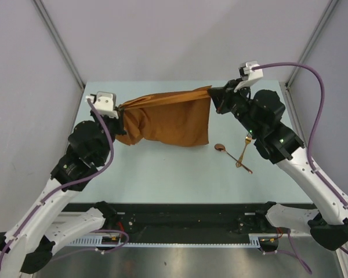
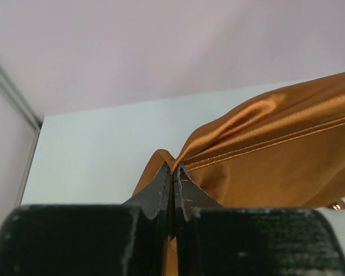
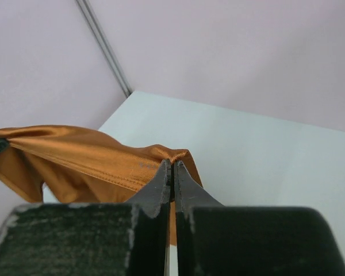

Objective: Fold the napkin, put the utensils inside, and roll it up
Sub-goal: Flatten the napkin out

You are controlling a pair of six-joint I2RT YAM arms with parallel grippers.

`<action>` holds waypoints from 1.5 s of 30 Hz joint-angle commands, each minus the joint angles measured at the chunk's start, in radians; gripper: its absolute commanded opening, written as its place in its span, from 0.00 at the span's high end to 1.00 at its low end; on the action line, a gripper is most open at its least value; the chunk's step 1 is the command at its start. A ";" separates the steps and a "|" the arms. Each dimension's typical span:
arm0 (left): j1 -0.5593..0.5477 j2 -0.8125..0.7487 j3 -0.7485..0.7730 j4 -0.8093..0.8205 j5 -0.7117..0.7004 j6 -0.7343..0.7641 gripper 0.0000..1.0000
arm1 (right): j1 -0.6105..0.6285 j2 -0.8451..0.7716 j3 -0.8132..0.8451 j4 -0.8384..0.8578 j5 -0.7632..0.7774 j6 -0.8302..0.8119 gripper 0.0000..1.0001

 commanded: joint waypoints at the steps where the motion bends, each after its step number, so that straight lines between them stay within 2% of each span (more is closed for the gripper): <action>1: 0.013 -0.022 0.035 -0.020 -0.027 0.082 0.92 | -0.031 -0.019 -0.006 -0.025 0.195 -0.061 1.00; 5: 0.013 0.021 -0.017 -0.026 -0.071 0.077 0.91 | -0.056 -0.042 -0.026 -0.041 0.211 -0.043 1.00; 8: 0.012 0.056 -0.087 -0.045 -0.103 0.013 0.90 | -0.071 -0.048 -0.035 -0.045 0.196 -0.029 1.00; 14: 0.013 0.153 -0.315 0.061 0.019 -0.139 0.87 | -0.140 0.004 -0.089 -0.070 0.211 0.029 1.00; 18: 0.018 0.407 -0.360 0.161 0.027 -0.124 0.87 | -0.287 0.079 -0.206 -0.032 0.136 0.080 1.00; 19: 0.019 0.464 -0.356 0.161 0.009 -0.124 0.82 | -0.306 0.093 -0.225 -0.021 0.104 0.086 1.00; 21: 0.019 0.592 -0.305 0.117 -0.028 -0.159 0.80 | -0.346 0.139 -0.260 -0.012 0.076 0.098 1.00; 24: 0.018 0.635 -0.296 0.148 0.002 -0.191 0.73 | -0.357 0.170 -0.291 0.008 0.048 0.094 1.00; 26: 0.018 0.610 -0.339 0.251 0.111 -0.201 0.59 | -0.363 0.193 -0.314 0.019 0.042 0.095 1.00; 27: 0.018 0.599 -0.353 0.289 0.140 -0.202 0.49 | -0.366 0.197 -0.320 0.021 0.033 0.094 1.00; 30: 0.035 0.596 -0.356 0.415 0.176 -0.179 0.35 | -0.374 0.208 -0.336 0.030 0.012 0.097 1.00; 32: 0.059 0.641 -0.301 0.455 0.209 -0.159 0.32 | -0.378 0.208 -0.346 0.034 0.002 0.098 1.00; 37: 0.179 0.834 -0.099 0.477 0.441 -0.119 0.31 | -0.378 0.205 -0.360 0.042 -0.037 0.106 1.00; 38: 0.193 0.913 -0.062 0.453 0.464 -0.112 0.32 | -0.378 0.205 -0.366 0.045 -0.044 0.109 1.00; 41: 0.231 1.019 0.090 0.390 0.570 -0.090 0.36 | -0.380 0.203 -0.371 0.051 -0.060 0.111 1.00; 45: 0.257 1.191 0.267 0.270 0.595 -0.090 0.39 | -0.381 0.211 -0.371 0.050 -0.077 0.107 1.00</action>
